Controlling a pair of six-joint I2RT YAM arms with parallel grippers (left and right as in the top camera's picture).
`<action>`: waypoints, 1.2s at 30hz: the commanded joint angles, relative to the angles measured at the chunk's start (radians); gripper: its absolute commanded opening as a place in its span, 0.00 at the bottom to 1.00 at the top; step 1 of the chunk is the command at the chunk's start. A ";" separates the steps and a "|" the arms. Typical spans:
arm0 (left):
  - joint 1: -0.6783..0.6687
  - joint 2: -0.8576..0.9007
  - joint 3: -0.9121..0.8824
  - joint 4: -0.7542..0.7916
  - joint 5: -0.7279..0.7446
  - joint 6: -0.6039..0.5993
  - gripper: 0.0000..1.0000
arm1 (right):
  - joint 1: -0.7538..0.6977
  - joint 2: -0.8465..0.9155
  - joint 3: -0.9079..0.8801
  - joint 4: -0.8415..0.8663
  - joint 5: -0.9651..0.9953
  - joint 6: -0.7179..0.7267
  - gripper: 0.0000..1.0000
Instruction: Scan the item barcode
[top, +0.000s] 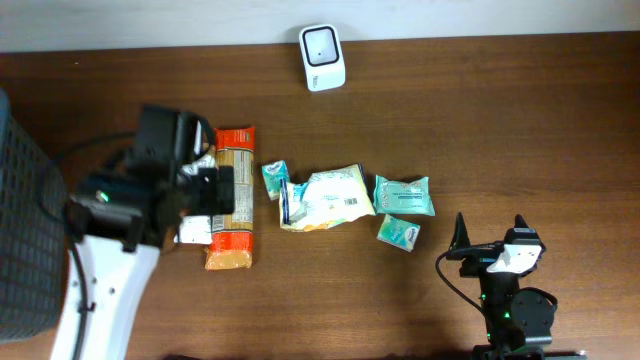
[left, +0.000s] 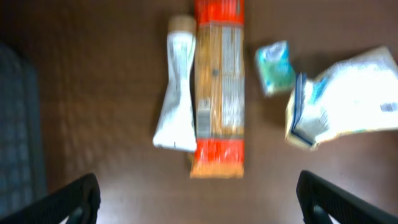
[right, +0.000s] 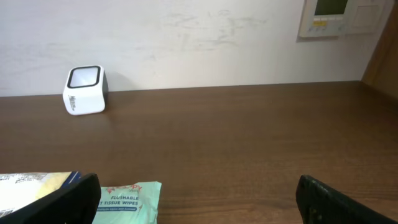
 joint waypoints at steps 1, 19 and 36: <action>0.003 -0.254 -0.303 0.182 0.043 -0.037 0.99 | -0.006 -0.007 -0.004 -0.009 0.009 -0.008 0.99; 0.003 -0.838 -0.707 0.315 -0.149 -0.100 0.99 | -0.006 -0.007 -0.004 -0.009 0.009 -0.008 0.99; 0.222 -1.297 -1.373 1.036 0.155 0.578 0.99 | -0.006 -0.007 -0.004 -0.009 0.009 -0.008 0.99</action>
